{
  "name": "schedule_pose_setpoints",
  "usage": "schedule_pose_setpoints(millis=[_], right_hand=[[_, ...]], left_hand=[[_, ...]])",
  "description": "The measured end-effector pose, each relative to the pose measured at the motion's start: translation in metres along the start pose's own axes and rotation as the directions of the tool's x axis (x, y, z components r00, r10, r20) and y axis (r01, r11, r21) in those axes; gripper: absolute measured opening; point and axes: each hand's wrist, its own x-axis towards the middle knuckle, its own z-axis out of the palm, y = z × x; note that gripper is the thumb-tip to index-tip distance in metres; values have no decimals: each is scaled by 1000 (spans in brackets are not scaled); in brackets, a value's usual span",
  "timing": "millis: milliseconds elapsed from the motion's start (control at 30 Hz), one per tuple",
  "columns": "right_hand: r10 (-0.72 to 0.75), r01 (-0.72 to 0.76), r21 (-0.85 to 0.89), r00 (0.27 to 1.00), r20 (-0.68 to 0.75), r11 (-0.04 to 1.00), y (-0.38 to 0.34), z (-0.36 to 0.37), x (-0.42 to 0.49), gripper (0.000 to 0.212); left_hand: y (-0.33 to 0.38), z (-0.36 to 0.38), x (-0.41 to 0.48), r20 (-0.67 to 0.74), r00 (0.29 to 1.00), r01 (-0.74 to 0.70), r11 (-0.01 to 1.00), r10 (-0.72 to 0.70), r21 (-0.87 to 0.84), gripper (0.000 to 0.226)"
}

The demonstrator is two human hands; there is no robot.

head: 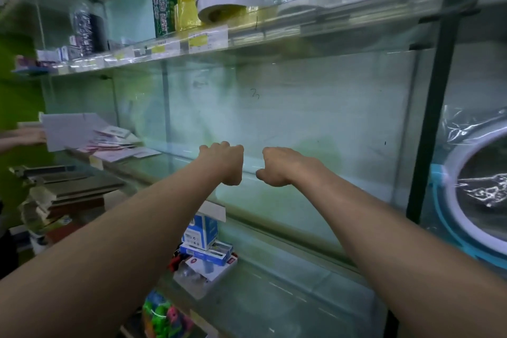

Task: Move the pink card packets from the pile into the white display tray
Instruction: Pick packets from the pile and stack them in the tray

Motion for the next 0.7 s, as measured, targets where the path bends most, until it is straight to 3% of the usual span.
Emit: schedule_pose_setpoints(millis=[267,700], right_hand=[[48,-48,-7,998,-39,999,-32,8,51,37],[265,-267,-34,962,-58,963,-108,20,131,44]], left_hand=[[-42,20,51,-18,998,-57,998,57,-23,53],[-127,50,134,-61,962,-271,961,267,-51,53]])
